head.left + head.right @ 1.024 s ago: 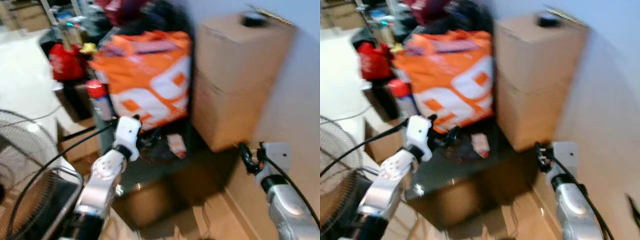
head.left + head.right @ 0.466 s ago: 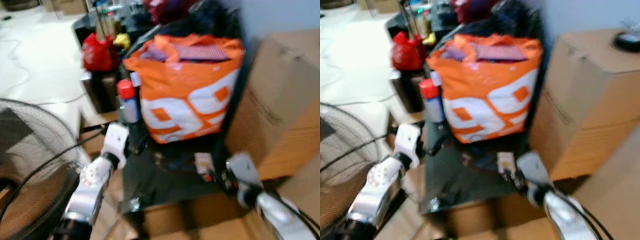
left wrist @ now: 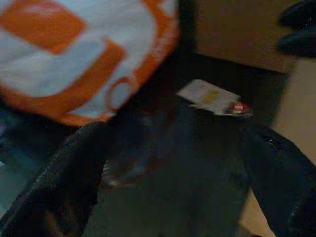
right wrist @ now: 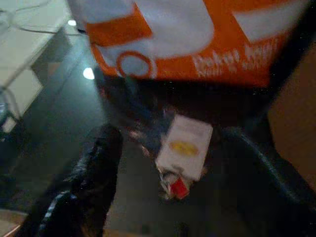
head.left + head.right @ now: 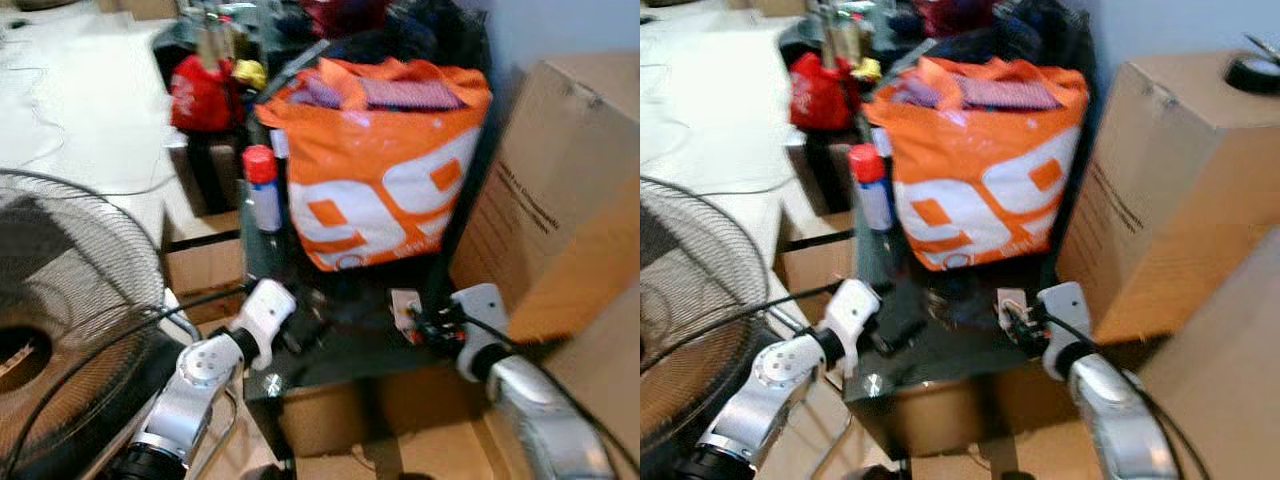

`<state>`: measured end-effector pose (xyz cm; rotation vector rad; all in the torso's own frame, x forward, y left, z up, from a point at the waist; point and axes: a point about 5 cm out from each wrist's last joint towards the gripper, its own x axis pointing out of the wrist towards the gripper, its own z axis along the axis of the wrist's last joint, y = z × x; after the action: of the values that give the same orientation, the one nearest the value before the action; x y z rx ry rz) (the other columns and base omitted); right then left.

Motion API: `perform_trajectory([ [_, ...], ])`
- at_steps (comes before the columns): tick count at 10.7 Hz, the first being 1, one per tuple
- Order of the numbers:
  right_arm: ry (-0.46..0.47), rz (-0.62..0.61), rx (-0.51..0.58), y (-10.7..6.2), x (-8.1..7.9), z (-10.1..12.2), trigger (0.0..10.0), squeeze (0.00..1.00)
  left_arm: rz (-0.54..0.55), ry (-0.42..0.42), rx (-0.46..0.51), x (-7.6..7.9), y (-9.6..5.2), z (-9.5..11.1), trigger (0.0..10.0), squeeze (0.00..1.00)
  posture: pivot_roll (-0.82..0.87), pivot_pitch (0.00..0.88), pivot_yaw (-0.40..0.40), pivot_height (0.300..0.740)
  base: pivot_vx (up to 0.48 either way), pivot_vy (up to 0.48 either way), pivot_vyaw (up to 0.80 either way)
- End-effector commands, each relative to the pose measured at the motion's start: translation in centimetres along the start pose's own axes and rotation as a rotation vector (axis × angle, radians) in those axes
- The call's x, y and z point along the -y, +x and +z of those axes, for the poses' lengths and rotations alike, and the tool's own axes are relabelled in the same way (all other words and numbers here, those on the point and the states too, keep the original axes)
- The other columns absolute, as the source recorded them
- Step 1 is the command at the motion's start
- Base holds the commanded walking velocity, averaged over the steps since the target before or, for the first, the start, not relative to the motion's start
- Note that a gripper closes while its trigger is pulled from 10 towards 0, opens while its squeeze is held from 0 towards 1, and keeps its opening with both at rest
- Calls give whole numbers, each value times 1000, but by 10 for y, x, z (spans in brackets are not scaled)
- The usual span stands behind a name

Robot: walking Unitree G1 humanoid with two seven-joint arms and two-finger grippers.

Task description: Hang keys on a hook

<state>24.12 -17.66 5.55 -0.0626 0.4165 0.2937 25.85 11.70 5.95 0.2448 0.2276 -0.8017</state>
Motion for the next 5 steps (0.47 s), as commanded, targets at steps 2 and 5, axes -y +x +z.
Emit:
perform_trajectory([
  [2,29,-46,-21,18,1,-7,10000,1000,-141,67,-65,5,1,-6,10000,255,-215,113,75,740,0,0,0],
  [5,85,-57,-143,33,0,-26,10000,1000,-183,51,-56,9,4,-4,10000,251,-210,126,83,740,0,0,0],
])
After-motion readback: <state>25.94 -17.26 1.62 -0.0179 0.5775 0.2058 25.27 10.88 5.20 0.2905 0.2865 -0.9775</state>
